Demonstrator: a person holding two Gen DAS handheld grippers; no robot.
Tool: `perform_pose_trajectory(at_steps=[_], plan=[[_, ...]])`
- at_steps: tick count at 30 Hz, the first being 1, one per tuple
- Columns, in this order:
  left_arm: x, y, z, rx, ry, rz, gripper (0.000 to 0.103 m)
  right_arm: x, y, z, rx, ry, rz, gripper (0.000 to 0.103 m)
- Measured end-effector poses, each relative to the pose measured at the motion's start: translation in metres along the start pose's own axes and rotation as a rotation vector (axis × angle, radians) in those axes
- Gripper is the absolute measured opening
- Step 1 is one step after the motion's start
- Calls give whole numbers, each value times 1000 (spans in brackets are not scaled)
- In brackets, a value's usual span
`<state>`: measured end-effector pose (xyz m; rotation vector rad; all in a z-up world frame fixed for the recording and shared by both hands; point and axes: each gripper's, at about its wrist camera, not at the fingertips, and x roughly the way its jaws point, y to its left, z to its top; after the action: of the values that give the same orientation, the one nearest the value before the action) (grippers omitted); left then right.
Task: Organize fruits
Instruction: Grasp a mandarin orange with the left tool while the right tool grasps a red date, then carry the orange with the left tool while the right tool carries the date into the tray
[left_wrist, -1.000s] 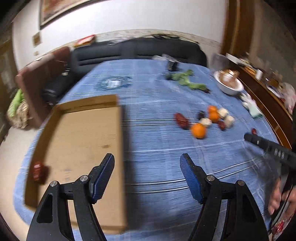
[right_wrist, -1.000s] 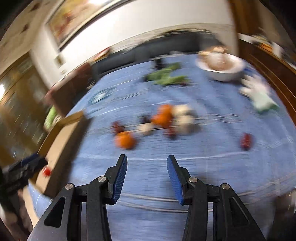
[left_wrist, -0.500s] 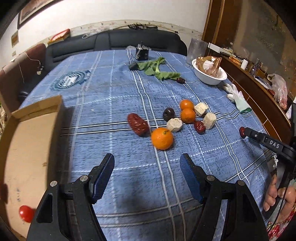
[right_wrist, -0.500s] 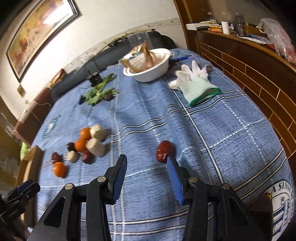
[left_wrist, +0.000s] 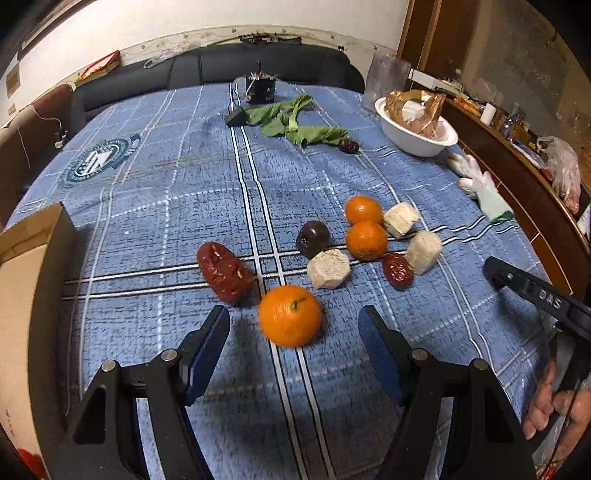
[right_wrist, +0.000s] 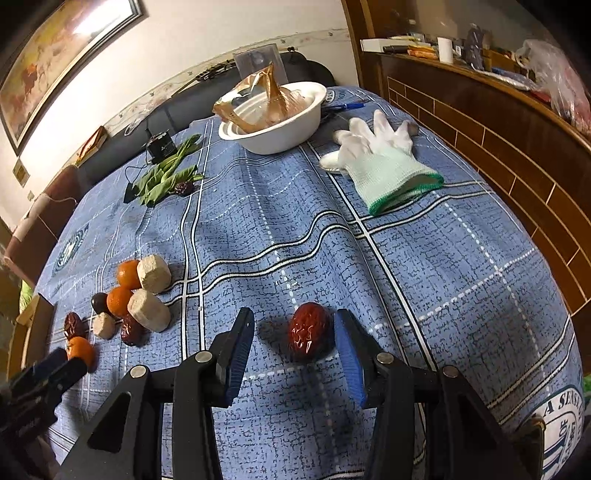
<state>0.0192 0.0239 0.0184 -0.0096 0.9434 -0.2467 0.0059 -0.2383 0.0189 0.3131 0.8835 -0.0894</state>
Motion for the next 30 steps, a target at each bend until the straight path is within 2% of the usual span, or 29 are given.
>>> perform_pose_trajectory(at_steps=[2, 4, 6, 7, 10, 22, 24, 30], plan=[[8, 0, -1, -3, 20, -2, 71, 1, 3, -1, -16, -4, -11, 45], [8, -2, -3, 16, 9, 12, 69, 1, 5, -2, -33, -7, -19, 38], [8, -4, -4, 30, -3, 36, 51, 2, 8, -3, -54, -7, -18, 32], [7, -5, -4, 35, -5, 44, 32, 2, 10, -3, -64, -8, -21, 29], [4, -3, -4, 26, -4, 20, 32, -1, 15, -5, -89, -20, -12, 23], [-52, 8, -16, -15, -93, -23, 32, -37, 21, -9, -81, -103, 125, 23], [-63, 14, -20, -27, -109, -24, 32, -45, 17, -10, -58, -105, 161, 23], [-87, 32, -28, -71, -143, -21, 32, -54, -18, -1, 116, -79, 292, 23]])
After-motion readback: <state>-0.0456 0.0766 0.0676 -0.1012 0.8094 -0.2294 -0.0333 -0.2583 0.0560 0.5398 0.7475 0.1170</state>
